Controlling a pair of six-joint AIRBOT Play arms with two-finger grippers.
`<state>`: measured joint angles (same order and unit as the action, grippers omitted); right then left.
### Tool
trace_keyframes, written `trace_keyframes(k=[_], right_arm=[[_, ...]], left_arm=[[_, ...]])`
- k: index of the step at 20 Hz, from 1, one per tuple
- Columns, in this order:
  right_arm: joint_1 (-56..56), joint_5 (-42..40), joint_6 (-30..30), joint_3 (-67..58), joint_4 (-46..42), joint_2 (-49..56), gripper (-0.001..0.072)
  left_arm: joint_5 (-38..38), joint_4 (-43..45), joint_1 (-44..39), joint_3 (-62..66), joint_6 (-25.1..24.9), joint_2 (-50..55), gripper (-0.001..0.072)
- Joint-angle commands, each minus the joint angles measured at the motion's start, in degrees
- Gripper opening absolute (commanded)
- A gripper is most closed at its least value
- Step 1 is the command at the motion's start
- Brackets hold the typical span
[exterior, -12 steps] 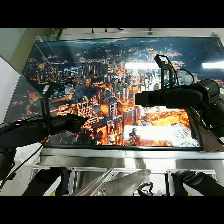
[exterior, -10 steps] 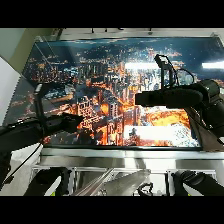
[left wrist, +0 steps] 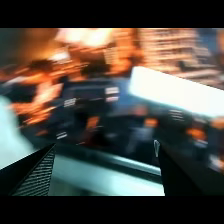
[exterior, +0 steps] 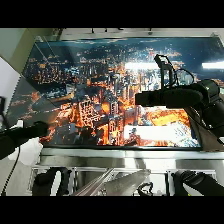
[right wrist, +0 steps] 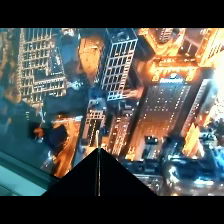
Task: Fold the shirts.
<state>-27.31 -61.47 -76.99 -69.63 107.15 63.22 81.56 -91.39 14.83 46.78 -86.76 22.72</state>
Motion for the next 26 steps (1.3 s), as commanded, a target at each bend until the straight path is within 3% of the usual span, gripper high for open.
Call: trace_keyframes(k=[1, 6, 10, 15, 16, 17, 18, 23, 26], right_arm=[[0.02, 0.02, -0.02, 0.02, -0.02, 0.02, 0.0019], [0.04, 0.00, -0.02, 0.02, 0.00, 0.24, 0.0019], [0.04, 0.02, 0.00, 0.02, -0.02, 0.44, 0.0019], [0.04, 0.00, -0.02, 0.02, -0.02, 0.44, 0.0019], [0.04, 0.00, 0.00, 0.02, 0.00, 0.44, 0.0019], [0.04, 0.00, 0.00, 0.02, 0.00, 0.44, 0.0019], [0.04, 0.02, -0.02, 0.02, 0.00, 0.44, 0.0018], [0.04, 0.00, 0.00, 0.02, 0.00, 0.44, 0.0019], [0.04, 0.02, -0.02, 0.02, -0.02, 0.44, 0.0019]], left_arm=[[3.82, 10.32, 14.51, -0.04, 1.81, 2.38, 0.0706], [4.46, 12.79, 22.75, -3.02, 1.79, 16.13, 0.0706], [-6.19, 19.37, 28.46, -9.25, 1.73, 25.27, 0.0706], [-14.64, 19.41, 32.35, -10.71, 1.70, 38.07, 0.0705], [-14.58, 19.30, 32.20, -9.46, 1.70, 40.13, 0.0641], [-13.44, 19.30, 31.74, -7.52, 1.20, 41.99, 0.0224], [-12.11, 19.26, 30.88, -5.53, -0.42, 43.39, 0.0013], [-6.01, 15.93, 23.32, 5.46, -0.90, 42.80, 0.0012], [-4.42, 9.51, 12.37, 14.40, -1.27, 35.34, 0.0012]])
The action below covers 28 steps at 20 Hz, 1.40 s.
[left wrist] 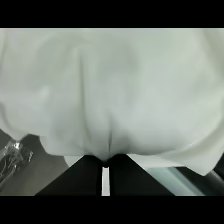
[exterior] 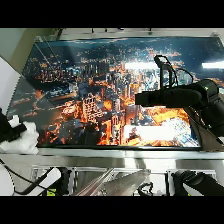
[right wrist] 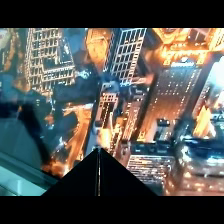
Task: Fold the shirts.
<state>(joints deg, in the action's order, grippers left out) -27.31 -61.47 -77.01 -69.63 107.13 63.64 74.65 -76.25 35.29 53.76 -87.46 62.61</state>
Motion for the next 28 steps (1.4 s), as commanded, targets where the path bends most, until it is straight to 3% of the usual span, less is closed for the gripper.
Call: trace_keyframes(k=[1, 3, 5, 10, 15, 19, 20, 22, 23, 24, 25, 28], right_arm=[[0.04, 0.02, 0.02, 0.02, 0.00, 0.02, 0.0019], [0.04, 0.02, 0.00, 0.02, 0.00, 0.02, 0.0019], [0.04, 0.00, 0.02, 0.02, 0.02, 0.04, 0.0019], [0.04, 0.04, 0.02, 0.02, 0.02, 0.13, 0.0019], [0.04, 0.02, 0.02, 0.02, 0.02, 0.85, 0.0018], [0.04, 0.35, 0.00, 0.02, -0.11, 1.51, 0.0019], [0.22, 0.87, 0.00, 0.00, -0.26, 1.53, 0.0020], [2.56, -0.74, 0.00, -1.20, 0.07, 1.38, 0.0028], [4.96, -3.23, -0.31, -2.99, 0.02, 1.42, 0.0070], [7.87, -5.86, -1.14, -4.74, 0.04, 1.51, 0.0332], [11.39, -8.20, -2.34, -6.16, 0.04, 1.51, 0.0486], [21.33, -11.34, -3.21, -6.64, 0.04, 2.89, 0.0485]], left_arm=[[3.74, -8.31, -12.66, 10.49, -0.61, -6.93, 0.0012], [5.73, -13.09, -24.06, 16.52, -0.04, -10.93, 0.0011], [5.16, -15.50, -36.46, 21.31, 4.68, -12.87, 0.0011], [-4.48, -15.28, -63.73, 24.09, 10.69, -8.37, 0.0012], [-10.10, -15.32, -75.80, 23.30, 11.47, 8.28, 0.0013], [-17.25, -18.21, -78.27, 23.98, 11.43, 18.01, 0.0014], [-16.48, -18.43, -77.57, 25.20, 11.41, 19.30, 0.0122], [-10.97, -18.29, -75.38, 29.24, 11.39, 20.06, 0.0700], [-6.58, -18.29, -73.61, 31.89, 9.51, 19.71, 0.0696], [-1.42, -18.23, -71.32, 34.51, 6.99, 18.60, 0.0696], [3.23, -17.73, -68.76, 36.61, 4.96, 16.94, 0.0696], [8.35, -16.39, -60.19, 32.48, 3.63, 8.96, 0.0696]])
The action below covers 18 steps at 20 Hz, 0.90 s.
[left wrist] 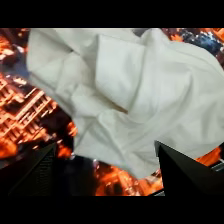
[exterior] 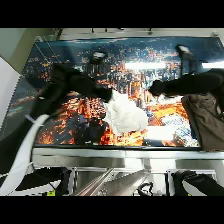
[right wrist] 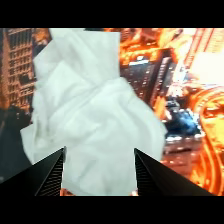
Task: Fold the shirts.
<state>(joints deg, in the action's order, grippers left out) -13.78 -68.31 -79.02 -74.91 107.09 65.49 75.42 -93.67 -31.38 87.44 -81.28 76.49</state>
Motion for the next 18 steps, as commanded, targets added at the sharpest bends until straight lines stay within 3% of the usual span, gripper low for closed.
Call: trace_keyframes(k=[1, 3, 6, 8, 11, 15, 16, 18], right_arm=[[10.36, -5.95, -1.53, -1.36, 0.13, 2.64, 0.0484], [12.02, -6.75, -4.79, -1.36, 0.87, 7.06, 0.0484], [10.21, -6.36, -12.79, -1.36, 8.11, 15.54, 0.0485], [8.11, -6.16, -16.74, -1.36, 13.05, 21.84, 0.0485], [6.43, -6.29, -22.01, -1.38, 20.00, 30.64, 0.0485], [6.43, -6.40, -27.63, -1.42, 27.63, 37.03, 0.0485], [6.40, -6.45, -28.44, -1.42, 28.33, 37.77, 0.0484], [6.40, -6.95, -29.46, -1.42, 28.63, 38.80, 0.0484]], left_arm=[[7.06, 0.33, 9.22, -6.91, -2.49, -8.22, 0.0696], [2.16, -5.97, 13.00, -21.92, -2.49, -14.14, 0.0696], [-15.93, -24.33, 14.23, -45.46, -7.65, -19.52, 0.0696], [-25.77, -31.82, 12.44, -54.86, -10.49, -19.63, 0.0695], [-35.26, -35.26, 6.34, -58.90, -11.41, -15.34, 0.0695], [-42.73, -35.36, -2.19, -52.26, -11.41, -4.98, 0.0694], [-43.25, -35.30, -3.50, -49.81, -11.41, -2.21, 0.0658], [-43.08, -35.34, -4.44, -45.59, -11.41, 2.38, 0.0385]])
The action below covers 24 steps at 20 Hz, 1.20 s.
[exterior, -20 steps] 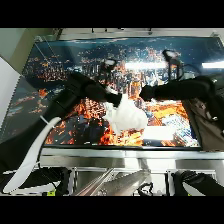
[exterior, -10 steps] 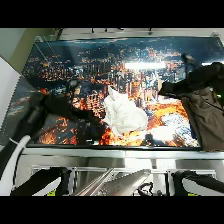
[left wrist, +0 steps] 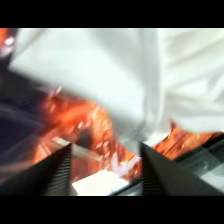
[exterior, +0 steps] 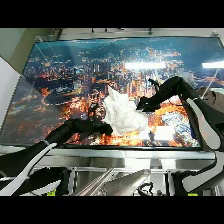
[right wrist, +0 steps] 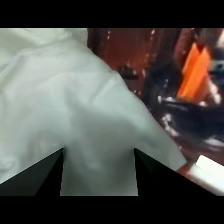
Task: Fold the shirts.
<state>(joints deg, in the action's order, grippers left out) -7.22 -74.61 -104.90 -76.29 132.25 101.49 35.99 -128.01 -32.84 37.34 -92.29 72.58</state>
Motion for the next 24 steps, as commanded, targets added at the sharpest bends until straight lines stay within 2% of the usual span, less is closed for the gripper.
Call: trace_keyframes(k=[1, 2, 3, 4, 5, 9, 12, 15, 20, 24], right_arm=[[-0.15, -0.66, -4.00, -0.04, 3.52, 3.13, 0.0484], [-0.15, -0.66, -4.07, -0.04, 3.52, 3.43, 0.0480], [-0.15, -0.70, -5.51, -0.04, 3.72, 3.54, 0.0332], [-0.13, -1.11, -7.23, -0.07, 3.91, 3.48, 0.0072], [-0.02, -2.16, -8.17, -0.35, 4.11, 3.45, 0.0018], [0.11, -6.45, -8.98, -4.55, 4.09, 1.86, 0.0017], [0.35, -6.36, -9.03, -8.66, 4.07, -3.02, 0.0016], [0.70, -3.80, -9.20, -10.73, 3.63, -8.94, 0.0015], [0.76, -1.05, -9.22, -11.15, 3.02, -17.22, 0.0015], [0.76, 1.90, -9.20, -19.67, 3.30, -29.27, 0.0015]], left_arm=[[-3.28, -1.01, -2.95, 6.08, -0.39, 7.96, 0.0351], [-2.21, -0.98, -2.95, 7.58, -0.39, 9.38, 0.0350], [-1.14, -0.98, -2.82, 8.70, -0.39, 10.36, 0.0346], [-0.63, -0.98, -2.82, 9.42, -0.37, 10.80, 0.0074], [-0.39, -0.96, -2.84, 9.92, -0.39, 10.82, 0.0015], [4.13, 5.77, -2.32, 14.49, 0.48, 6.88, 0.0012], [10.38, 14.62, 0.17, 17.49, 5.75, -0.57, 0.0011], [18.18, 22.40, 4.17, 19.12, 8.96, -8.00, 0.0011], [22.56, 23.54, 11.34, 20.33, 8.83, -18.58, 0.0011], [22.80, 23.69, 10.19, 35.56, 8.83, -27.54, 0.0011]])
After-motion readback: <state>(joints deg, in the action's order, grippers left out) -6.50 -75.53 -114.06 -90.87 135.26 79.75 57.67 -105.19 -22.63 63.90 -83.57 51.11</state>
